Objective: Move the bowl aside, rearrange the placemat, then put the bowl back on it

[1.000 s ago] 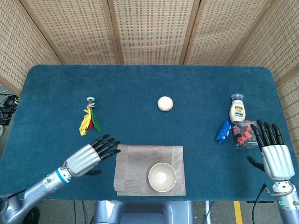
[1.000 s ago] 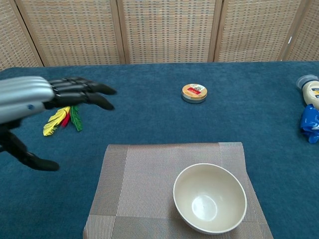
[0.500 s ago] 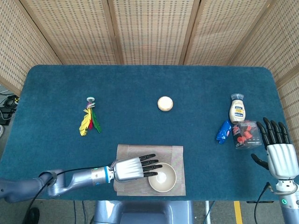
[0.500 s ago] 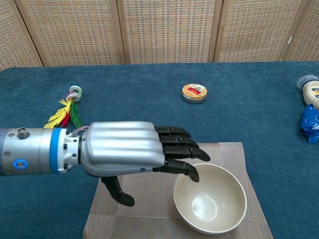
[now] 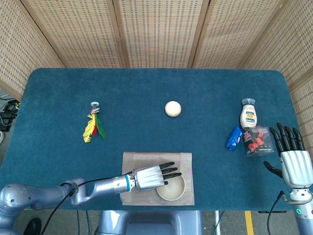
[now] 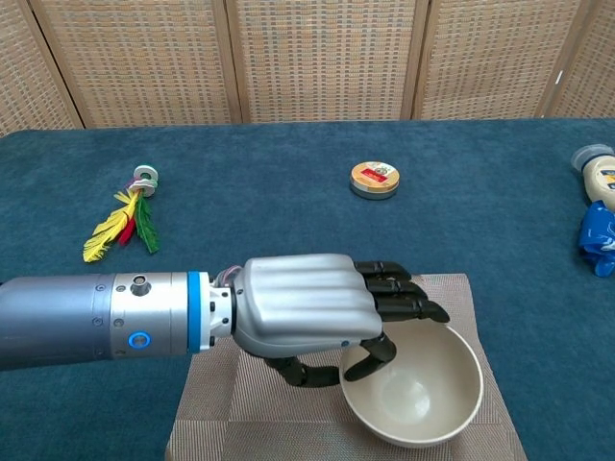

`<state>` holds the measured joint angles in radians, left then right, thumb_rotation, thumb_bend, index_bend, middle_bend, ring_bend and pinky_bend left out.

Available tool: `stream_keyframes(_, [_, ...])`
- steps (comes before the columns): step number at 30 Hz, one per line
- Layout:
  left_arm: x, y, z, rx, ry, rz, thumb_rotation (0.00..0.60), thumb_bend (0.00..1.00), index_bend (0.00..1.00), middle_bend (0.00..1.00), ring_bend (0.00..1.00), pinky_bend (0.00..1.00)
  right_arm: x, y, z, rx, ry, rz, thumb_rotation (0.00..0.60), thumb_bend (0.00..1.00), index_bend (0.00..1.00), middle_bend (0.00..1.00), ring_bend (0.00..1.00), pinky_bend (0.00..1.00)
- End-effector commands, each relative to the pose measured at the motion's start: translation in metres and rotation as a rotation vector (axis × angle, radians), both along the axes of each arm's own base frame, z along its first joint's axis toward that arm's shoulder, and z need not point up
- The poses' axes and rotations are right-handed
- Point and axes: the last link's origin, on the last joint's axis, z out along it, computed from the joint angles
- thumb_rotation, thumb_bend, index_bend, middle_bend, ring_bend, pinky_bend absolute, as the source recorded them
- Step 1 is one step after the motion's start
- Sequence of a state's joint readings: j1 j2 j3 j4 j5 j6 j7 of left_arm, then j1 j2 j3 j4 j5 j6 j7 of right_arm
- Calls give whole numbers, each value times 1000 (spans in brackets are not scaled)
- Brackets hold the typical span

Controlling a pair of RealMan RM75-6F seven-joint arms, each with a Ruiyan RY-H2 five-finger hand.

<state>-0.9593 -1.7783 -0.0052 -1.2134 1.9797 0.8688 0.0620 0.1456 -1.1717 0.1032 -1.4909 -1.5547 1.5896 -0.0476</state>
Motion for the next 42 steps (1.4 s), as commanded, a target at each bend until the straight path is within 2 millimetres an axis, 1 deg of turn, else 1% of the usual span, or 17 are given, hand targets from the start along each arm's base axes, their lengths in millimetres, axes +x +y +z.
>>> stream_keyframes(1, [8, 9, 9, 47, -64, 7, 600, 585, 792, 0, 0, 0, 0, 0, 0, 0, 0, 1, 600, 0, 29, 0, 0, 0])
stream_keyframes(5, [10, 25, 28, 95, -113, 46, 600, 585, 808, 0, 0, 0, 1, 1, -1, 6, 0, 2, 600, 0, 29, 0, 0, 0])
stream_keyframes(8, [7, 45, 53, 161, -149, 90, 600, 584, 808, 0, 0, 0, 2, 1, -3, 11, 2, 8, 600, 0, 29, 0, 0, 0])
stream_keyframes(11, [-4, 64, 80, 230, -164, 148, 600, 585, 810, 0, 0, 0, 4, 2, -4, 18, 3, 13, 600, 0, 29, 0, 0, 0])
stream_keyframes(13, [-18, 78, 99, 285, -148, 199, 600, 586, 813, 0, 0, 0, 5, 2, -6, 22, 4, 17, 600, 0, 29, 0, 0, 0])
stream_keyframes(14, [-29, 86, 110, 316, -126, 249, 600, 586, 814, 0, 0, 0, 6, 2, -7, 27, 5, 19, 600, 0, 29, 0, 0, 0])
stream_keyframes(16, [-48, 94, 127, 349, -101, 336, 600, 586, 815, 0, 0, 0, 8, 2, -10, 38, 7, 24, 600, 0, 29, 0, 0, 0])
stream_keyframes(18, [-73, 99, 145, 390, -75, 432, 600, 586, 816, 0, 0, 0, 9, 3, -13, 49, 11, 32, 600, 0, 30, 0, 0, 0])
stream_keyframes(21, [-111, 95, 169, 461, -50, 596, 600, 593, 818, 0, 0, 0, 11, 4, -15, 57, 15, 37, 600, 0, 31, 0, 0, 0])
stream_keyframes(24, [-143, 75, 191, 524, -51, 788, 600, 595, 822, 0, 0, 0, 12, 5, -15, 59, 16, 40, 600, 0, 34, 0, 0, 0])
stream_keyframes(26, [-160, 62, 203, 569, -53, 894, 600, 595, 824, 0, 0, 0, 12, 4, -16, 62, 15, 40, 600, 0, 34, 0, 0, 0])
stream_keyframes(28, [-193, 45, 218, 636, -22, 1038, 600, 595, 828, 0, 0, 0, 13, 4, -17, 70, 14, 41, 600, 0, 34, 0, 0, 0])
stream_keyframes(29, [-201, 40, 220, 650, -14, 1076, 600, 595, 831, 0, 0, 0, 13, 4, -18, 74, 13, 43, 600, 0, 34, 0, 0, 0])
stream_keyframes(33, [-224, 31, 219, 662, 34, 1172, 600, 595, 833, 0, 0, 0, 15, 4, -20, 85, 14, 51, 600, 0, 34, 0, 0, 0])
stream_keyframes(40, [-245, 32, 214, 667, 64, 1249, 600, 597, 833, 0, 0, 0, 14, 5, -19, 82, 12, 50, 600, 0, 34, 0, 0, 0])
stream_keyframes(41, [-247, 33, 213, 668, 65, 1259, 600, 595, 828, 0, 0, 0, 14, 5, -19, 80, 10, 49, 600, 0, 34, 0, 0, 0])
stream_keyframes(42, [-249, 34, 212, 671, 66, 1265, 600, 576, 797, 0, 0, 0, 14, 5, -18, 80, 10, 49, 600, 0, 34, 0, 0, 0])
